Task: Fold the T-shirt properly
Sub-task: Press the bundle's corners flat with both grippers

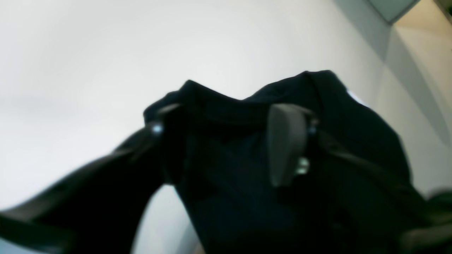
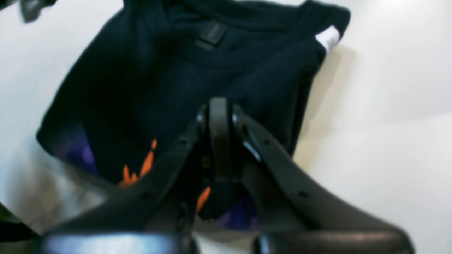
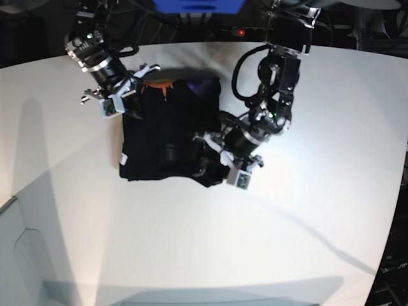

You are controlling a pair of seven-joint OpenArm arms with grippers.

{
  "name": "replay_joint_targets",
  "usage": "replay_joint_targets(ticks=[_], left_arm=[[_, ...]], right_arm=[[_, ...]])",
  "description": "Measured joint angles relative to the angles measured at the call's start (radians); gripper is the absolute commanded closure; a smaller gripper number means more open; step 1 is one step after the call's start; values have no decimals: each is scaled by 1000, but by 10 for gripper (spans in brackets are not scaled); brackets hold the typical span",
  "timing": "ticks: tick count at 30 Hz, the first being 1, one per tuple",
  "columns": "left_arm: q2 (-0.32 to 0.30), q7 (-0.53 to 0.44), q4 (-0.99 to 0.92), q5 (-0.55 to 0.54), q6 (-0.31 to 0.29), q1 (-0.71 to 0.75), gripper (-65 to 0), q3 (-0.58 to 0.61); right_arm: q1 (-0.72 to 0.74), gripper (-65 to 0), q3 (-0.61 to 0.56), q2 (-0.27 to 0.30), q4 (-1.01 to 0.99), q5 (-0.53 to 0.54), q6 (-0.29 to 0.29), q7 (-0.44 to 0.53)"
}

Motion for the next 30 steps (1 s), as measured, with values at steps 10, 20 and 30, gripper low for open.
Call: replay_joint_targets(ticks=[10,20,30], left_arm=[[36,-11,-266,2,2,-124,-252,-6],[37,-13,-292,-5,2,-123,-252,-47],[31,-13,-291,-6,2,-122,-252,-47]], right_arm=[[-2,0,9,16,-10,-3,0,4],[0,0,6,54,-144,5,0,24],[-19,0,8,77,-170,16,0,82]])
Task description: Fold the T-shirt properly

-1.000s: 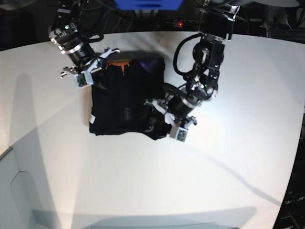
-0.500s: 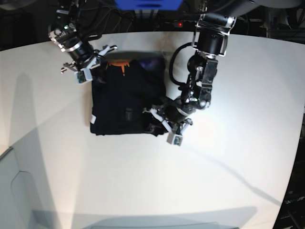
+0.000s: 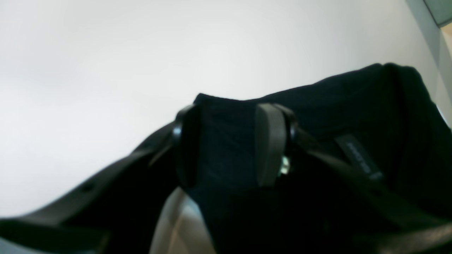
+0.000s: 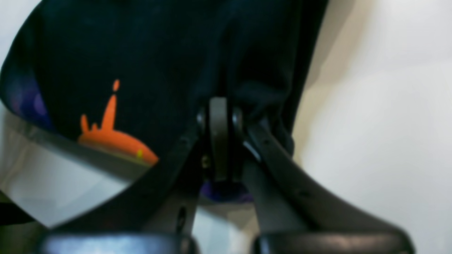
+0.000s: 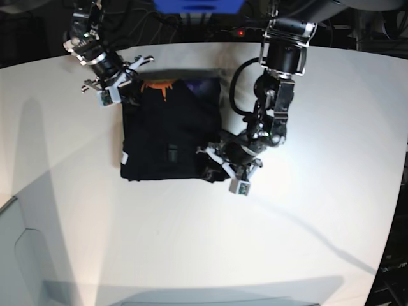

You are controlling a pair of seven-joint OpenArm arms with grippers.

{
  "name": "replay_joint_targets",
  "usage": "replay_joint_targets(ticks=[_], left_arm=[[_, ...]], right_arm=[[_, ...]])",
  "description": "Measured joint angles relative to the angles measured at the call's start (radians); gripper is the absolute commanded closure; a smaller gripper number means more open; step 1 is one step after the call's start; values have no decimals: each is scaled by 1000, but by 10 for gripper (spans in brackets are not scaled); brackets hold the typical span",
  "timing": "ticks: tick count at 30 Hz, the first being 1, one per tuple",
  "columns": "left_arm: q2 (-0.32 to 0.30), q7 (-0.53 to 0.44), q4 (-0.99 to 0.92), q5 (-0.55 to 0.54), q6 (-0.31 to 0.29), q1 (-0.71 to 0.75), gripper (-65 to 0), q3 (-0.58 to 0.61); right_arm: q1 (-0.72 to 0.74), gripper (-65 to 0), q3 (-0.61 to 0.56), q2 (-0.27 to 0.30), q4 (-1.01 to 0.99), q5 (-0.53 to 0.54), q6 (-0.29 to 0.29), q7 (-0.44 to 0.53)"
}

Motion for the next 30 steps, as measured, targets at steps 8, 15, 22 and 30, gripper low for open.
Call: replay_joint_targets(ticks=[8,15,22,30], left_arm=[[-16,17,234,-113,13,63,-252,-67],[-92,18,470,-164,4,171,-252,-93],[-180,16,652,-159,8,453,-247,-394],[-190,17,774,-157,0,846,-246,-608]], right_arm=[[0,0,33,-1,144,-11,0,-21],[-45,0,94,-3,197,-11,2,-24],[-133,0,224,-34,197,-13,3,-23],[-291,0,262,-61,197,-15,2,-19]])
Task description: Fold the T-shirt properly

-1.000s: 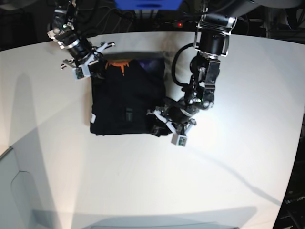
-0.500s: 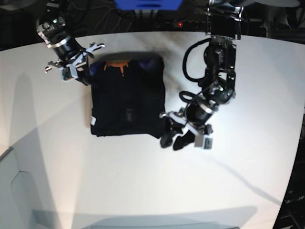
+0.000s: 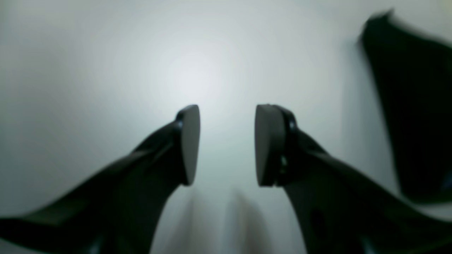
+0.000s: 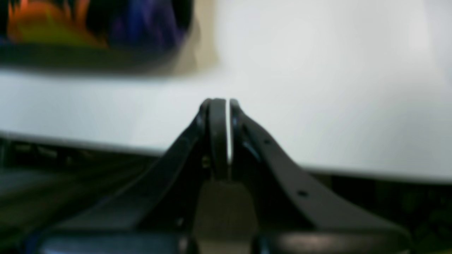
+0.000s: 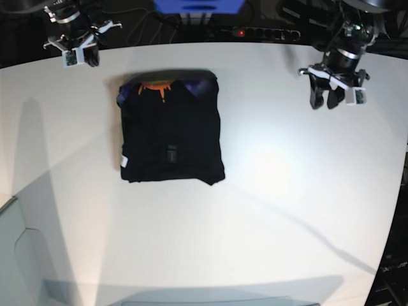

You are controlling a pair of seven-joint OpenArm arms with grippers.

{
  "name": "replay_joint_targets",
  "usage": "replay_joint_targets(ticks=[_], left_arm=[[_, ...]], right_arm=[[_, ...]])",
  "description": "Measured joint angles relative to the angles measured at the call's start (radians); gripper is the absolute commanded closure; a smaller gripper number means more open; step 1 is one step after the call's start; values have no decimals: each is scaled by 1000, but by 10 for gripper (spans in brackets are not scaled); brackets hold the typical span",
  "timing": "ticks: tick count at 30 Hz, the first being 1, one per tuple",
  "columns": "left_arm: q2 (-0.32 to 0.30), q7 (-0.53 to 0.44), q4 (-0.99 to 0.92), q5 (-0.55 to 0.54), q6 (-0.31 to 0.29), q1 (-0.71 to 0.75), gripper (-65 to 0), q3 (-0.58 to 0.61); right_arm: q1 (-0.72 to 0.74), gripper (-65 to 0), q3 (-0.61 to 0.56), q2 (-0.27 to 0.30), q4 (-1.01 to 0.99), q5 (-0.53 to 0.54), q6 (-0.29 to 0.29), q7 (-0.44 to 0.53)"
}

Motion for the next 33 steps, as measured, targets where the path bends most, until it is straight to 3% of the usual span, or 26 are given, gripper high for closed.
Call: replay_joint_targets(ticks=[3,8,11,15,18,20,22,27,30,32,33], left_arm=[[6,-2,5,-5,-6,145,-217,-31],[35,1,-7,0,-3,360,-6,-39],[83,-14,-66,18,-6,408,-7,-34],[154,-45,-269,200,-18,394,0,4],[171,-193,-467,328,4,357,0,57],[162,-299,-595,371,-5,305,0,97],[159,-359,-742,420,-11,218,0,128],[151,-381,-1173,501,-10,-64,0,124],[130,-428,-1349,514,-1,-169,0,130],[122,-521,-1450,502,-2,-223,0,129],[122,-534,-1492,508,4,-243,0,129]], right_arm=[[-60,0,16,0,3,4,1,-23],[-126,0,19,86,-6,3,-1,-192],[-119,0,19,105,-27,9,-2,-220],[-105,0,-6,130,-171,5,-3,-232],[-60,0,-48,163,-342,9,-2,-224],[0,0,-53,179,-466,1,-2,-180],[48,0,-61,196,-586,12,-3,-76],[141,0,-195,253,-911,-42,-6,187],[197,0,-270,272,-1085,-99,-6,297],[239,0,-305,279,-1201,-125,-66,404],[261,0,-313,280,-1257,-146,-150,426]])
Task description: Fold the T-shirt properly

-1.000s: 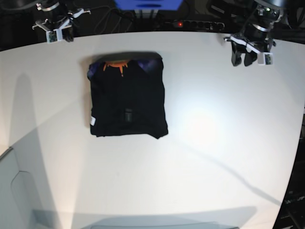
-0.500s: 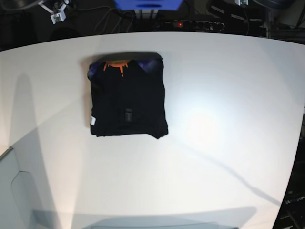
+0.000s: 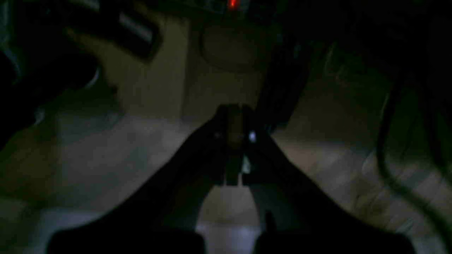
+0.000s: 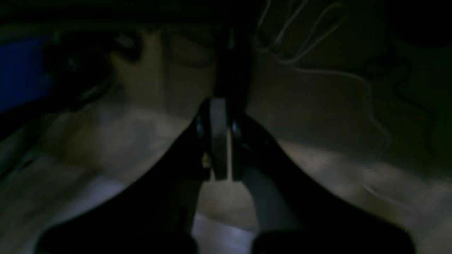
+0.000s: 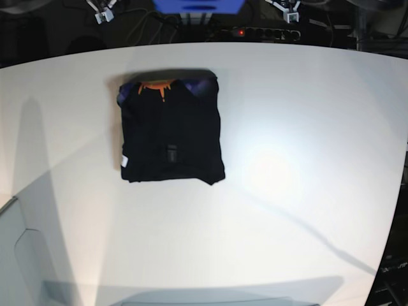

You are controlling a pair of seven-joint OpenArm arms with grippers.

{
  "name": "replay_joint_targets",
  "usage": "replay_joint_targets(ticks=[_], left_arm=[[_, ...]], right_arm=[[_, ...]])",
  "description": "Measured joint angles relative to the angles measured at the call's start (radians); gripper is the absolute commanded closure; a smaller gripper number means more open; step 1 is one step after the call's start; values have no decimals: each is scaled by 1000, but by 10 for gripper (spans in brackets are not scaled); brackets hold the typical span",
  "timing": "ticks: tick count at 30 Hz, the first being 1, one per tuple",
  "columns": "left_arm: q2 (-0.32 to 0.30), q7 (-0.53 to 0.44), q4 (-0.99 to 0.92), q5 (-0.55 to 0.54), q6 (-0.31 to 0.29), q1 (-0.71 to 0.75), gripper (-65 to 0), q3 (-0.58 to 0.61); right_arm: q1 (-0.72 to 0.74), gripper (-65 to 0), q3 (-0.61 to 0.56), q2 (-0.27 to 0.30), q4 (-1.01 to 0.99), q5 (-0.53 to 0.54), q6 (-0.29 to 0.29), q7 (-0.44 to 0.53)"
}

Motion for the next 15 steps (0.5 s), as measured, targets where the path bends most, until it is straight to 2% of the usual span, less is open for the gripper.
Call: replay_joint_targets(ticks=[1,3,6,7,9,12,15], left_arm=[[-1,-30,-51,-3,-1,-25,0,1],[-6,-51,-137,-1,3,-66,0,2],[-20,-79,-232,-3,149,-129,0,86],[-24,-85,-246,-5,175,-145,0,128],[-25,-96,-256,-6,221,-170,0,208],[-22,-103,-259,-7,259,-191,0,289],[-20,-92,-269,-7,311,-197,0,296]], right_arm=[[29,0,-4,0,-61,-11,-85,33],[71,0,-24,8,-173,-32,-204,107],[127,0,-95,2,-319,-50,-414,166],[137,0,-124,-1,-349,-52,-459,188],[162,0,-184,-25,-409,-50,-592,232],[179,0,-265,-62,-460,-56,-714,289],[179,0,-291,-87,-475,-53,-776,301]])
